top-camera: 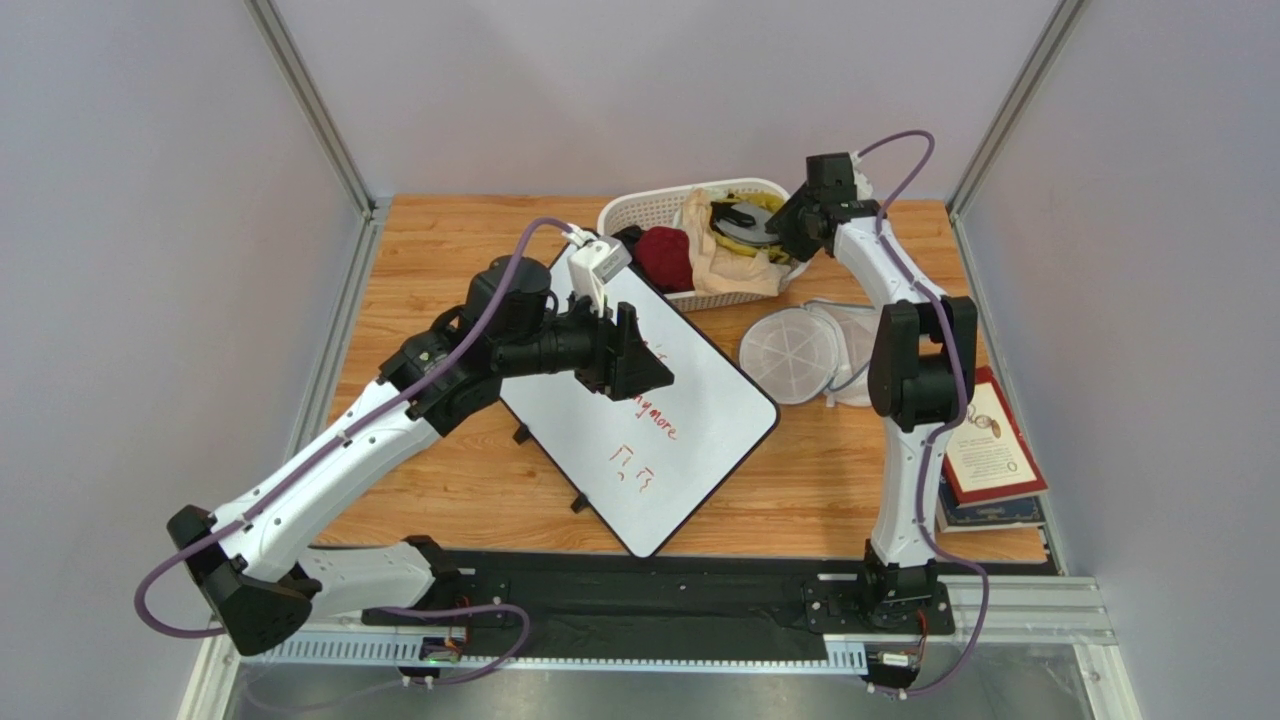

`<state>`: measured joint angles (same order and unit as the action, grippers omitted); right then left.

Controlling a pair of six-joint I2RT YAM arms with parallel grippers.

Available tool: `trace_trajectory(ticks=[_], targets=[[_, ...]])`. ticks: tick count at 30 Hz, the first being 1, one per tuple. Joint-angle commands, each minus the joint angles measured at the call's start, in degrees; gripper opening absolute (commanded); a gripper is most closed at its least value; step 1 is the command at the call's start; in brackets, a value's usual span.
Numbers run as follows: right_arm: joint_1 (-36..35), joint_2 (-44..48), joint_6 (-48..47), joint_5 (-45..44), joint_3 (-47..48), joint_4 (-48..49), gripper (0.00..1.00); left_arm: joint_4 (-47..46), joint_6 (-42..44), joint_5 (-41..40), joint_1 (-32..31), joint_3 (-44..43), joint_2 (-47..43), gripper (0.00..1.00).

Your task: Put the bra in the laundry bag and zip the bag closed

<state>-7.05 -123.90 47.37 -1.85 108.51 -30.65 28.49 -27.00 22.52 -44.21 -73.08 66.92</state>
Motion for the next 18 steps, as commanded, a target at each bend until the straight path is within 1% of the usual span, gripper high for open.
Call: trace_trajectory(ticks=[1, 5, 6, 8, 11, 13, 15, 18], targets=[[0.37, -3.01, 0.26, -2.55, 1.88, 3.93, 0.46, -2.04, -1.12, -1.34, -1.14, 0.74, -1.96, 0.62], [0.54, -5.47, -0.7, -3.68, 4.78, 3.85, 0.44, -2.04, -1.73, -1.96, -2.2, 1.88, -2.49, 0.61], [0.63, -5.83, -0.88, -3.95, 5.22, 3.85, 0.4, -2.04, -1.91, -2.22, -2.37, 2.15, -2.58, 0.61], [0.81, -6.35, -1.23, -4.39, 6.36, 3.94, 0.37, -2.04, -2.17, -2.57, -2.73, 2.68, -2.75, 0.61], [0.9, -6.97, -2.46, -4.39, 7.94, 4.2, 0.36, -2.04, -2.44, -3.01, -3.08, 3.29, -2.84, 0.6], [0.9, -6.97, -3.51, -4.39, 8.65, 4.11, 0.26, -2.04, -2.53, -3.45, -3.43, 3.47, -2.75, 0.6], [0.9, -6.36, -3.87, -4.39, 8.65, 3.76, 0.2, -2.04, -2.53, -3.54, -3.61, 3.47, -2.58, 0.6], [0.9, -5.04, -4.66, -4.31, 8.3, 3.94, 0.1, -2.21, -2.53, -3.8, -3.78, 3.29, -2.14, 0.6]])
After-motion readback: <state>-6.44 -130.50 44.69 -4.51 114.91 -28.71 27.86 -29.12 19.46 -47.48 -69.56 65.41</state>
